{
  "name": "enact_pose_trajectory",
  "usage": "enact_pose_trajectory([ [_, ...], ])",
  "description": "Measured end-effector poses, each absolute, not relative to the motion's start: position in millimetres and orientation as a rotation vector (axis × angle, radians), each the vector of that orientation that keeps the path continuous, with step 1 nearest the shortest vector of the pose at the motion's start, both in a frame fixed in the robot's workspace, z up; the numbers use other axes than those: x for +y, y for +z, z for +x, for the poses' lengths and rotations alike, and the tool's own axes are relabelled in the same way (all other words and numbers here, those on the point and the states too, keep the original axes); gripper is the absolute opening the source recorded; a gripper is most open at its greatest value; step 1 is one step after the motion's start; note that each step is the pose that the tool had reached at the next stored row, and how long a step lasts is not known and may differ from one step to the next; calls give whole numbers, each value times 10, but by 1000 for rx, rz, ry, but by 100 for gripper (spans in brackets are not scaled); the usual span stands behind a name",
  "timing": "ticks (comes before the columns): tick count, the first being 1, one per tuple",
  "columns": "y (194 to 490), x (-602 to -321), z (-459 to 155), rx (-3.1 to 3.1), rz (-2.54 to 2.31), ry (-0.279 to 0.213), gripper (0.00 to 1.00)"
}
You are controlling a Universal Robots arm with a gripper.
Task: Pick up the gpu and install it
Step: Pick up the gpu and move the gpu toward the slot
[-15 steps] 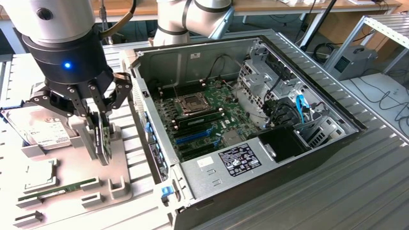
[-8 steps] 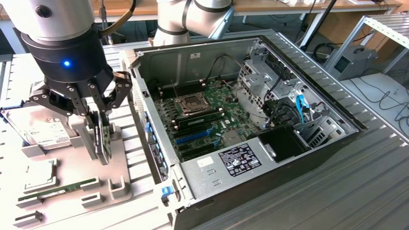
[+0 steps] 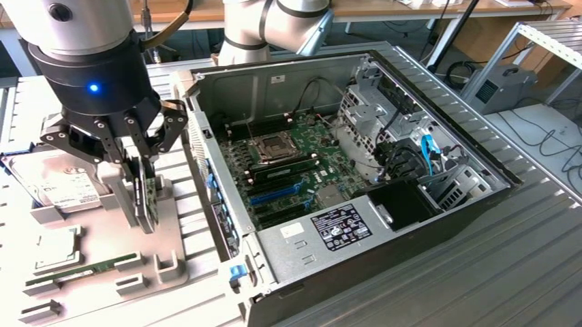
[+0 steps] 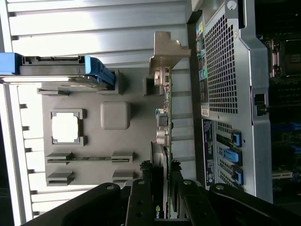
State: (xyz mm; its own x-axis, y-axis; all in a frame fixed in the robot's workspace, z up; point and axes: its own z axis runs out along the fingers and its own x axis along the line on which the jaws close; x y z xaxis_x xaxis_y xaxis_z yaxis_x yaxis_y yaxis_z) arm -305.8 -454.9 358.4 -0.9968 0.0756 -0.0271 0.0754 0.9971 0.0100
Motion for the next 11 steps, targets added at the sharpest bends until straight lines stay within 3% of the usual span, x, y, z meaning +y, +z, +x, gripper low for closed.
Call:
enact_pose_trajectory([
  [11, 3611, -4549, -3058, 3112, 118, 14, 26],
])
